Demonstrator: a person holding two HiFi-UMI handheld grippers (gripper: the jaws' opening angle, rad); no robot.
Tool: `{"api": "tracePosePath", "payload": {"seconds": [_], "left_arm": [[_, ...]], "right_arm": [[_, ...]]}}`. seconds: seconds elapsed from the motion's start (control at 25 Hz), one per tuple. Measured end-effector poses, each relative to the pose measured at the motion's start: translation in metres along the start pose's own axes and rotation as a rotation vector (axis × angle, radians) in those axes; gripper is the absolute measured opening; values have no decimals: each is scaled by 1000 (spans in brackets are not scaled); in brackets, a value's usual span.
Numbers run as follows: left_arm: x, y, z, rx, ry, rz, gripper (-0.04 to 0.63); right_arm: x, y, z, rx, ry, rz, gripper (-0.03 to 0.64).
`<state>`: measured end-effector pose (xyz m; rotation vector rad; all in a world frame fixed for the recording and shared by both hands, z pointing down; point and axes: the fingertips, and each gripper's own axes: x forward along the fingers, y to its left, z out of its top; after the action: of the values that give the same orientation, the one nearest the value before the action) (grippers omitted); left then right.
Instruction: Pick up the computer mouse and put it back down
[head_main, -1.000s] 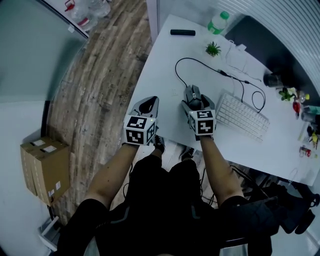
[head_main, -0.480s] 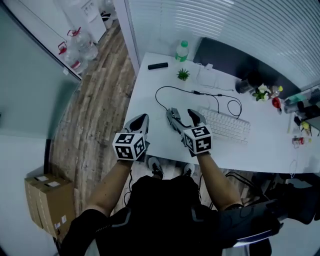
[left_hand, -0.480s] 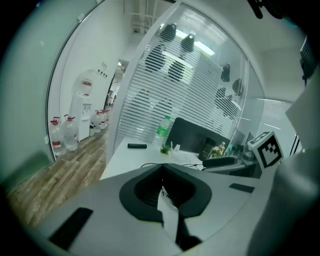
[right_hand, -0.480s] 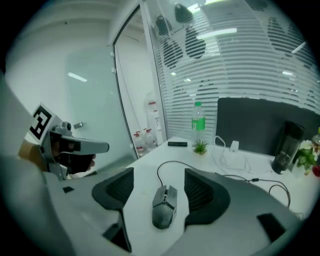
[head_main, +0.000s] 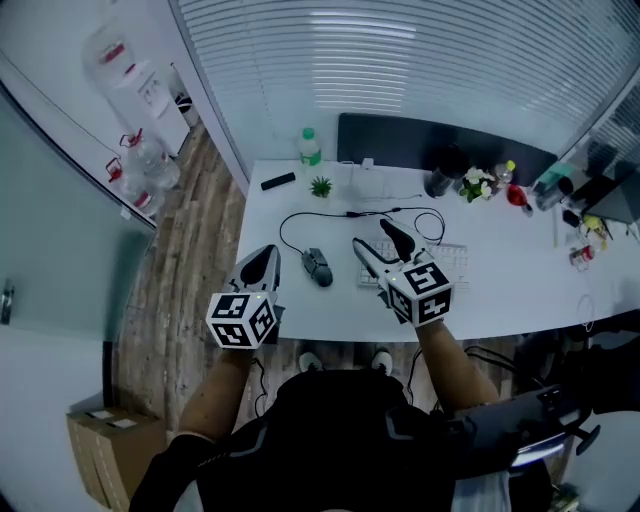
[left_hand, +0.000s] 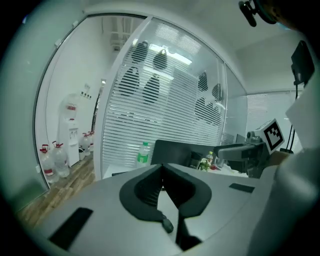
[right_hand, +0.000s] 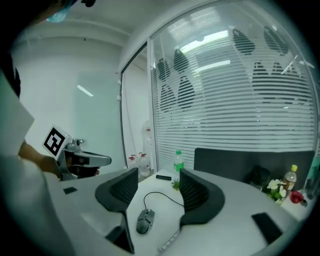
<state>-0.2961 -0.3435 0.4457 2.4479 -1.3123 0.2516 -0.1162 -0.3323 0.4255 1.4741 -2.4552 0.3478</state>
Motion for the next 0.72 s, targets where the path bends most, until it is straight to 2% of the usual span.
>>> {"api": "tracePosePath", "payload": {"seconds": [0.12, 0.2, 0.24, 0.44, 0.56, 0.68, 0.72], "left_arm": [[-4, -23, 18, 5, -30, -36, 31], [-4, -43, 29, 14, -44, -95, 31], [-4, -51, 33, 28, -50, -104, 30], [-7, -78, 56, 97, -95, -45, 30], [-4, -95, 68, 118, -123, -29, 31], [-7, -110, 80, 143, -151, -10, 31], [-8, -115, 84, 152, -160, -3, 31]], "right_arm": [[-28, -18, 19, 11, -51, -8, 224], [-46, -29, 26, 17, -78, -6, 144], [-54, -34, 28, 17, -88, -6, 130], [-94, -54, 37, 19, -121, -20, 130], [-114, -68, 46, 66, -137, -4, 55], [-127, -79, 53, 77, -149, -13, 34], [-129, -83, 53, 80, -148, -22, 5]]}}
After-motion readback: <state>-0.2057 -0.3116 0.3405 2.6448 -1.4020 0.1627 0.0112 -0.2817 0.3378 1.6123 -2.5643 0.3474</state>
